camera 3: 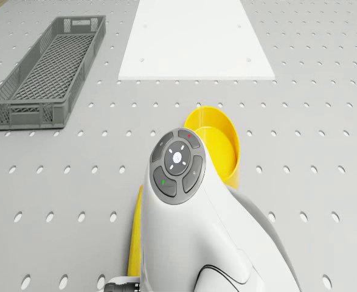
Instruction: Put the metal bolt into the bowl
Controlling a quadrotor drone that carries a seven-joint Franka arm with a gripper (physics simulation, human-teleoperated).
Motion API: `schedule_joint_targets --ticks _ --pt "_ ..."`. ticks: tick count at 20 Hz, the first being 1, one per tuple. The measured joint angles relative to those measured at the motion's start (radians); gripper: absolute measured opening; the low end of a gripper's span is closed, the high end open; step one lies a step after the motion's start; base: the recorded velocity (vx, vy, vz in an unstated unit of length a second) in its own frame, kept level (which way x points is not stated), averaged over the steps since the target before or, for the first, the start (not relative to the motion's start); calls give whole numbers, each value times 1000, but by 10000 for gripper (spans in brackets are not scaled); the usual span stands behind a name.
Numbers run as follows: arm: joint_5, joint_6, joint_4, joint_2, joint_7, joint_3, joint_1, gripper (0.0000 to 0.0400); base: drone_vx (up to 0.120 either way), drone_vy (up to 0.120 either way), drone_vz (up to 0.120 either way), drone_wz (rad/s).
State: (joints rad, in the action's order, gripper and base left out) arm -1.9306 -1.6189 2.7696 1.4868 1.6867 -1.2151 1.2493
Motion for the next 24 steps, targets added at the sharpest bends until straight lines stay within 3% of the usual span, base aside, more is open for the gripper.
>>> schedule_joint_targets --ticks 7,12,24 --pt "1 -2 0 2 1 0 1 100 120 0 0 0" --pt "2 -3 0 4 1 0 1 100 120 -104 0 0" --pt "3 -6 0 7 2 -1 3 100 120 0 0 0"
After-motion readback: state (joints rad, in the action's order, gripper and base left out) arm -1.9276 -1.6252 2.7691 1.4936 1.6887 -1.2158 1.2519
